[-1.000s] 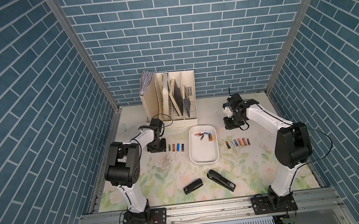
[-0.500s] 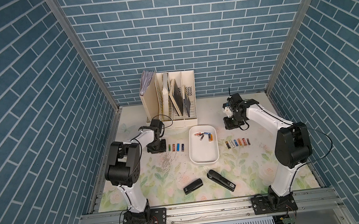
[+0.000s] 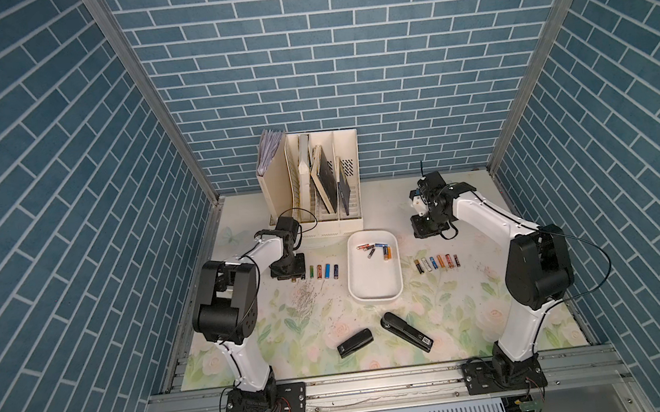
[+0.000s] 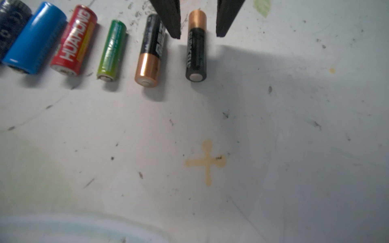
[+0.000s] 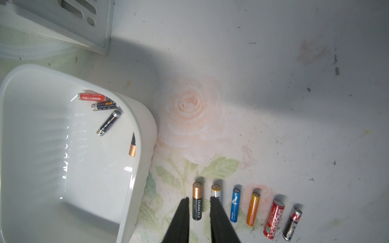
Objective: Take the batteries out of the storage box
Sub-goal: Place the battery at the center of the board, then pick up the battery from the storage box.
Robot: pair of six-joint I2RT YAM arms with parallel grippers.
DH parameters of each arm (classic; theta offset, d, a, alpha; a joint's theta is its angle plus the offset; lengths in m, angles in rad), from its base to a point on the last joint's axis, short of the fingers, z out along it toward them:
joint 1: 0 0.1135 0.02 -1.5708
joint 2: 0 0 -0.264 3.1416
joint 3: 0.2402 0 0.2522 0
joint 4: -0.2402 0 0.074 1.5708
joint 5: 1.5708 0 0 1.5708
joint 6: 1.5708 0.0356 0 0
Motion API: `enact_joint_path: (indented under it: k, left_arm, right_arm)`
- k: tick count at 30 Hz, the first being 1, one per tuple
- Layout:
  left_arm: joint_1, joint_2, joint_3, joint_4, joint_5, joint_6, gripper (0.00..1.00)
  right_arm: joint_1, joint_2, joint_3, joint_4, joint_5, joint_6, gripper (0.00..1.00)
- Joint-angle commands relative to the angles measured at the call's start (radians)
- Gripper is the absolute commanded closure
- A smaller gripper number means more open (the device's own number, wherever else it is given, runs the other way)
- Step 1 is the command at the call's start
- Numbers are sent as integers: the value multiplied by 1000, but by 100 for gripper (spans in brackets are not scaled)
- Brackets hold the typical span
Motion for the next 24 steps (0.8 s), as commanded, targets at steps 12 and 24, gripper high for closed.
enact_joint_path:
  k: [12, 24]
  left_arm:
    - [9, -101, 106, -90, -1, -35, 61]
    - [-5, -134, 44, -35, 67, -62, 59]
  right_arm:
    - [162, 59, 134, -34, 11, 102, 78]
    - [283, 234, 216, 22, 22, 152, 78]
